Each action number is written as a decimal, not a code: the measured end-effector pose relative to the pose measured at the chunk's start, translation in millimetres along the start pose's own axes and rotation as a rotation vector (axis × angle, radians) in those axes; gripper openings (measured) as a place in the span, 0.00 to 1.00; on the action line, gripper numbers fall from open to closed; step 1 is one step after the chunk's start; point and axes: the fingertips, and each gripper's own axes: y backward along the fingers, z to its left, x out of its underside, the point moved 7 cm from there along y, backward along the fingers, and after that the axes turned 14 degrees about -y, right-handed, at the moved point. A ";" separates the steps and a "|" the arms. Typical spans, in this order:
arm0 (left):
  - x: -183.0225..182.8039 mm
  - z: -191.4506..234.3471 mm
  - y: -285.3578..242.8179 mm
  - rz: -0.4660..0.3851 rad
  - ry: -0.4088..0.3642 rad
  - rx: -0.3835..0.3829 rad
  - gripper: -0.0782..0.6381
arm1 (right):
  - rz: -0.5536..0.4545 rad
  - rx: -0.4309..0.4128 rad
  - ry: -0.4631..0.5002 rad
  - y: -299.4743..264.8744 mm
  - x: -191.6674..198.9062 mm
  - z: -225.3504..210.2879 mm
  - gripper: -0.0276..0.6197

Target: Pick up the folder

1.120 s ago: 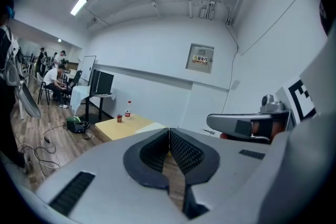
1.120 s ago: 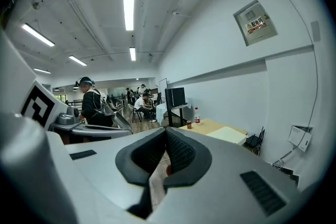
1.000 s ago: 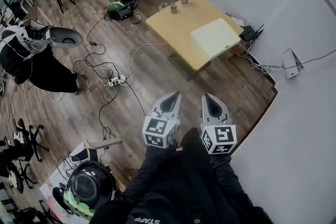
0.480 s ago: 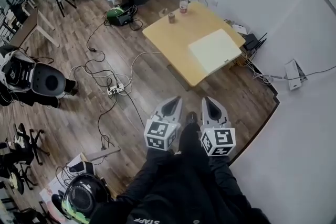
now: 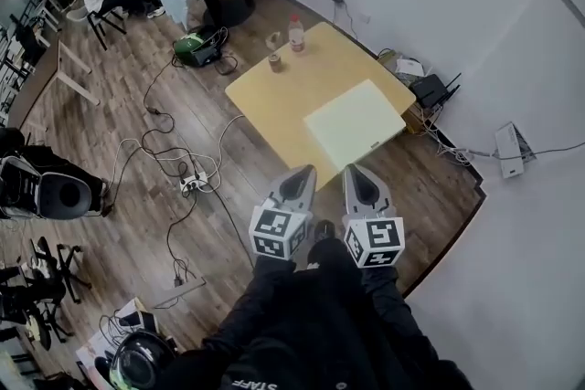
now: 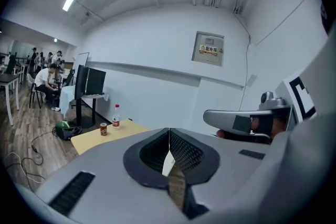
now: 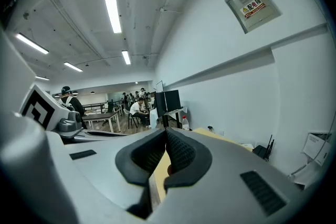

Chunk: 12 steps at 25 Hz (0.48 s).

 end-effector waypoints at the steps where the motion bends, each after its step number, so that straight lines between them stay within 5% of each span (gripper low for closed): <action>1: -3.0 0.5 -11.1 0.004 -0.002 0.002 0.16 | 0.002 -0.001 -0.005 -6.6 -4.0 -8.6 0.08; 12: 3.4 19.4 -85.7 0.068 0.012 0.005 0.16 | 0.078 0.040 -0.090 -58.2 2.3 -80.4 0.08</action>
